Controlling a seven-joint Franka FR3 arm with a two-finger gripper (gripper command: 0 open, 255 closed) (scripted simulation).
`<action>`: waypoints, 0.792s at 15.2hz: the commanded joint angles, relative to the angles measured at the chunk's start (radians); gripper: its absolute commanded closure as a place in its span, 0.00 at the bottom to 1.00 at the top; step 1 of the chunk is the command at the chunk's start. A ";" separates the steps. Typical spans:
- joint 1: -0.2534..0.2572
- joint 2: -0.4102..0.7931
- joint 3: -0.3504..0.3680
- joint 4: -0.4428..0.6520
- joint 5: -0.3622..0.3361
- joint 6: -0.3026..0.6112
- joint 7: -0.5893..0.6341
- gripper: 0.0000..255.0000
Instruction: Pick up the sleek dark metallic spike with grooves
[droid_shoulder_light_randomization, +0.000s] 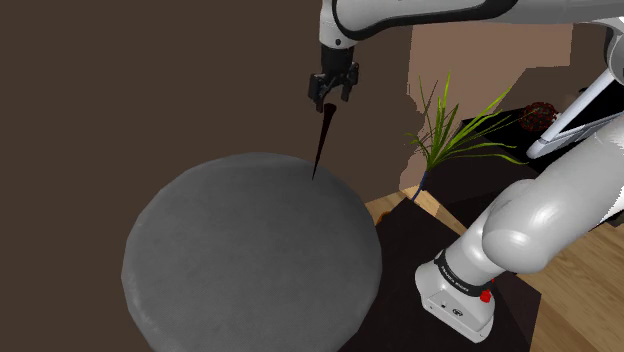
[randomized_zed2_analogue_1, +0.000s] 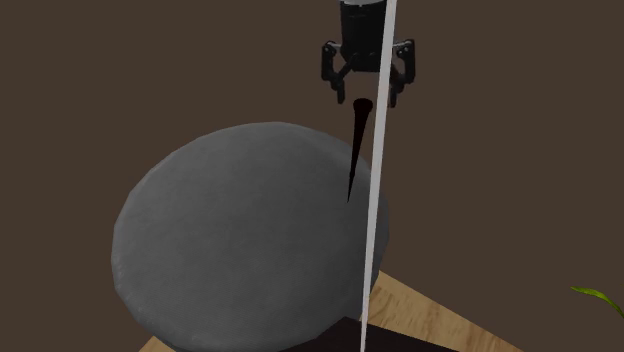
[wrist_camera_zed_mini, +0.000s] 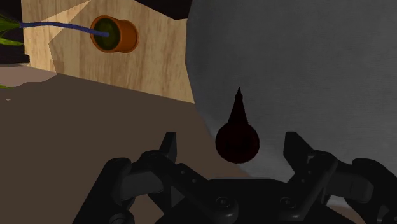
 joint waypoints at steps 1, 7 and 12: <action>0.000 0.009 0.001 -0.015 -0.002 0.024 0.005 0.00; 0.000 0.019 0.001 -0.065 -0.006 0.084 0.014 0.00; 0.000 0.019 0.001 -0.066 -0.006 0.084 0.014 1.00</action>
